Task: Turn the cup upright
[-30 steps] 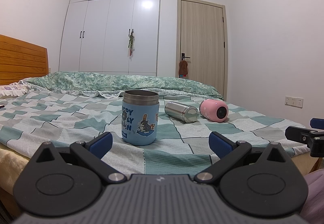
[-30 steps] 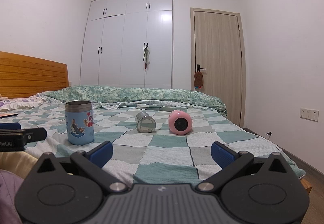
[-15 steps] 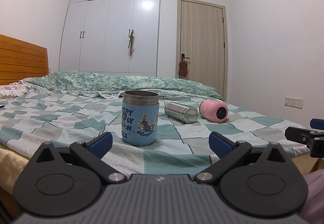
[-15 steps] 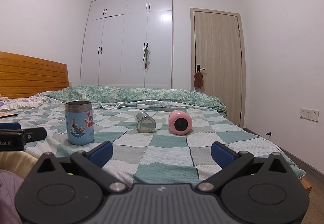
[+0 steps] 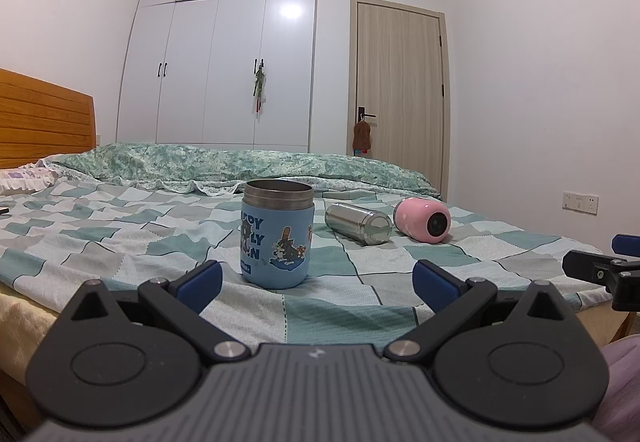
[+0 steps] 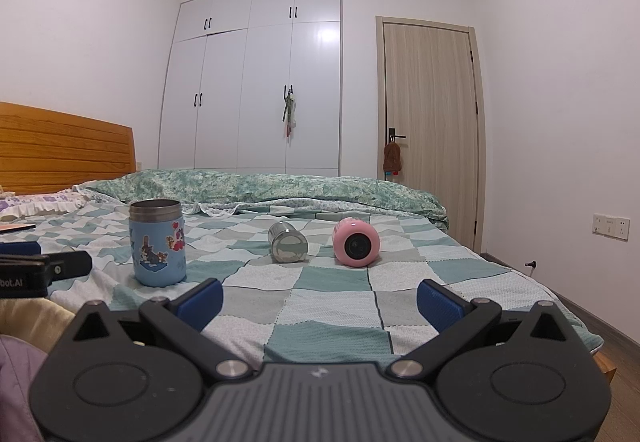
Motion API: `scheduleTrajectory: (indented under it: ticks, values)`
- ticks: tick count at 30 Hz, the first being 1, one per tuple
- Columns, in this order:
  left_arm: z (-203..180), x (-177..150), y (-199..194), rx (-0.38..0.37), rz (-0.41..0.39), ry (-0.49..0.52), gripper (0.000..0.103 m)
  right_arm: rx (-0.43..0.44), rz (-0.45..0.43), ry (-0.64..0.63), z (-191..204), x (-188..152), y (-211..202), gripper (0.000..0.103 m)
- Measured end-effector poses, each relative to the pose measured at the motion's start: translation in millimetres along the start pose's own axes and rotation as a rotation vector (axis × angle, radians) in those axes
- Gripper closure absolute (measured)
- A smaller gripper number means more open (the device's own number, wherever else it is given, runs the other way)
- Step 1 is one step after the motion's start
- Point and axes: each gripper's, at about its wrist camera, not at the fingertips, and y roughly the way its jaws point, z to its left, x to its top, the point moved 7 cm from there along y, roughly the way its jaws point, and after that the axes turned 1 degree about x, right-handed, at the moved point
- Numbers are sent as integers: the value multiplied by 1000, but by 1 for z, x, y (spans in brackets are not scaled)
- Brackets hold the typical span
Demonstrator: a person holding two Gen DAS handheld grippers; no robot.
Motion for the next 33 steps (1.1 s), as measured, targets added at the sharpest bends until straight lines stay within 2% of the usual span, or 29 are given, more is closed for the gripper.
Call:
scheduleTrajectory:
  ticks: [12,18,23,27,33]
  values:
    - [0,0,0,-1,2,-1,0,0,0,0,0,0,0,0]
    - [-6,13,7,-36,54,-27,0,15,5,38,-7,5,3,0]
    - [-24,41,32,-72,80,-10,0,11,-1,36,-19,22,18,0]
    - [-40,68,64,-96,114,-8,0,17,10,38,-37,41,53,0]
    - [-59,96,131,-88,183,3,0,53,29,13,-60,69,112,0]
